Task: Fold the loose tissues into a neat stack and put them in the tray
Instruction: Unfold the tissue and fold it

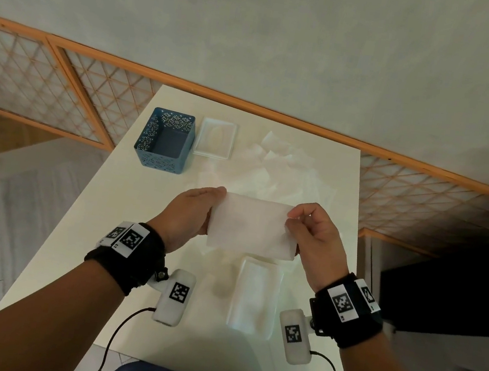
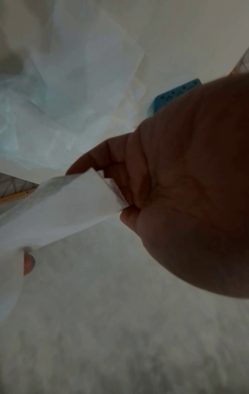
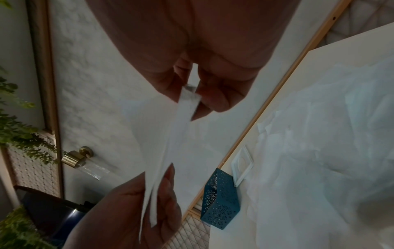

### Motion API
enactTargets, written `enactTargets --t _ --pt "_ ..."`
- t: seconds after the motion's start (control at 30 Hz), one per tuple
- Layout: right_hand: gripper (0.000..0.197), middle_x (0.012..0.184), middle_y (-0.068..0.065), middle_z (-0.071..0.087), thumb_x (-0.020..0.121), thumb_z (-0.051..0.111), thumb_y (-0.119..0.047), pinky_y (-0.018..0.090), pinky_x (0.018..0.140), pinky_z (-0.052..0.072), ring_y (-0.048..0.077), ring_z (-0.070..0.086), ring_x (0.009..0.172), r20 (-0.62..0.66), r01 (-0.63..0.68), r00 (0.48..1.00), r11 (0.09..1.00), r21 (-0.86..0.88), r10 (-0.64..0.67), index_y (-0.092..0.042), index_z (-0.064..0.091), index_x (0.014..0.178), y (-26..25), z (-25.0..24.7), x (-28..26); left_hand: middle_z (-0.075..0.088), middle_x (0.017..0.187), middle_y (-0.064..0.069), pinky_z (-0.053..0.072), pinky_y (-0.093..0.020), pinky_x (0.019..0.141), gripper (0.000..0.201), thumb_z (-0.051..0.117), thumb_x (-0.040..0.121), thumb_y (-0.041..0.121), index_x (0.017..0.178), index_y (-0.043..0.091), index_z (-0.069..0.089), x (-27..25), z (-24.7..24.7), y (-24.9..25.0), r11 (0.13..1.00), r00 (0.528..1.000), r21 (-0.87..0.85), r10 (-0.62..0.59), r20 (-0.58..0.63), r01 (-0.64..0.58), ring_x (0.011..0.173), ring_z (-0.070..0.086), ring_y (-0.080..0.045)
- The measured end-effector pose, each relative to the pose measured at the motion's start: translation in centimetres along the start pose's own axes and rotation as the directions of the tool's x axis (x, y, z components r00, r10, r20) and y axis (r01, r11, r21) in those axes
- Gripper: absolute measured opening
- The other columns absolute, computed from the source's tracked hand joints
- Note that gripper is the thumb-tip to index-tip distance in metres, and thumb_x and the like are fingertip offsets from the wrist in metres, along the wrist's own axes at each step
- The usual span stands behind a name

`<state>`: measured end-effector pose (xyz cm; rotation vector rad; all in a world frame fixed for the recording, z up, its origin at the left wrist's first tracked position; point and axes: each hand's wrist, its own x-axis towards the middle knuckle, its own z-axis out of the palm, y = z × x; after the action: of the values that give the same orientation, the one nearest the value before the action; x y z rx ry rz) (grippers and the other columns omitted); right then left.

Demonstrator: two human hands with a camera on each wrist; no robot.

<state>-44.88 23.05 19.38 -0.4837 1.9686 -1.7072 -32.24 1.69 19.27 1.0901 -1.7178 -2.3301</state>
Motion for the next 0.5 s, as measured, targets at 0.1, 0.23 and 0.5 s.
enactTargets --t 0.1,0.23,0.5 --pt "0.017 0.085 0.006 0.053 0.091 0.055 -0.011 0.032 0.066 0.042 0.015 0.052 0.07 -0.032 0.01 0.999 1.0 -0.011 -0.01 -0.026 0.064 0.09 -0.1 0.3 -0.1 0.077 0.116 -0.018 0.06 -0.051 0.095 0.048 0.054 0.107 0.05 0.121 0.008 0.073 -0.1 0.3 0.2 0.995 0.994 -0.039 -0.094 0.06 0.096 0.102 0.076 -0.032" --pt "0.024 0.085 -0.006 0.056 0.088 0.049 -0.003 0.03 0.061 0.039 0.016 0.051 0.071 -0.001 -0.01 1.0 0.999 -0.033 0.01 -0.024 0.061 0.089 -0.1 0.5 -0.5 0.077 0.119 -0.011 0.062 -0.039 0.077 0.038 0.071 0.097 0.035 0.126 0.01 0.071 -0.1 0.2 -0.3 0.998 0.981 0.03 -0.053 0.188 0.048 0.103 0.075 -0.026" --pt "0.019 0.106 0.01 0.073 0.08 0.055 -0.019 0.041 0.077 0.055 0.02 0.067 0.086 -0.026 -0.085 0.996 0.993 0.076 0.087 -0.015 0.062 0.097 0.3 -0.4 -0.7 0.078 0.117 -0.01 0.058 -0.056 0.098 0.045 0.073 0.086 0.041 0.124 0.017 0.073 0.7 -1.0 -1.1 0.976 0.983 0.208 0.031 0.178 -0.069 0.112 0.073 -0.036"
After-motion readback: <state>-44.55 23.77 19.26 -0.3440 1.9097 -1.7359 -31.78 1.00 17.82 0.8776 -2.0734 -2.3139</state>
